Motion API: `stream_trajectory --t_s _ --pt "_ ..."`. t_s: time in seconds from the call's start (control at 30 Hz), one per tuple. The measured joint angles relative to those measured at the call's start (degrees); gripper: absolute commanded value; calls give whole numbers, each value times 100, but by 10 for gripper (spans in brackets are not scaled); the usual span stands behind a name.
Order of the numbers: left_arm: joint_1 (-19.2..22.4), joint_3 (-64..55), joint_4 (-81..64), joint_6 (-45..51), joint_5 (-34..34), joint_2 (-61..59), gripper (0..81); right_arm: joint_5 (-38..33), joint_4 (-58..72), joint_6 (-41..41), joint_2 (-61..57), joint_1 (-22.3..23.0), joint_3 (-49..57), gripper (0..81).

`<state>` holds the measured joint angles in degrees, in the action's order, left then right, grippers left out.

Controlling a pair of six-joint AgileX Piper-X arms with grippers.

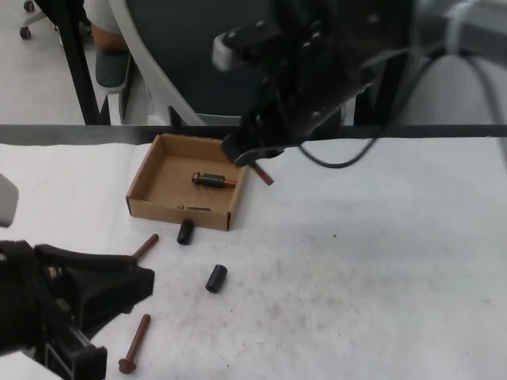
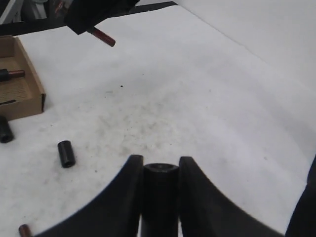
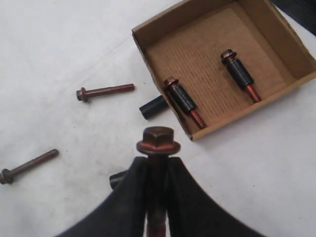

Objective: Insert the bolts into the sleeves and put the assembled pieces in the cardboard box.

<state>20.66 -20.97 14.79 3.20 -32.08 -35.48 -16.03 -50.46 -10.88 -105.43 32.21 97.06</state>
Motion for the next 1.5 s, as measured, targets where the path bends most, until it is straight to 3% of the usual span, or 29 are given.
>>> stream_trajectory --t_s 0.23,0.47,0.8,1.13,1.5 --pt "0 569 -1315 69 -371 -18 8 -59 1210 779 1585 0 -1675 2" --pt "0 862 -1984 -244 -635 -255 8 -83 3381 2230 2986 61 -3839 2" --pt "101 930 -2918 -807 -881 -1361 8 -160 7218 4184 3753 855 -6261 2" --pt "802 937 -4615 -834 -356 -2520 8 -100 8510 4654 3753 944 -6848 2" --pt "1211 937 -5571 -789 28 -2876 8 -192 8578 4692 3753 944 -6845 2"
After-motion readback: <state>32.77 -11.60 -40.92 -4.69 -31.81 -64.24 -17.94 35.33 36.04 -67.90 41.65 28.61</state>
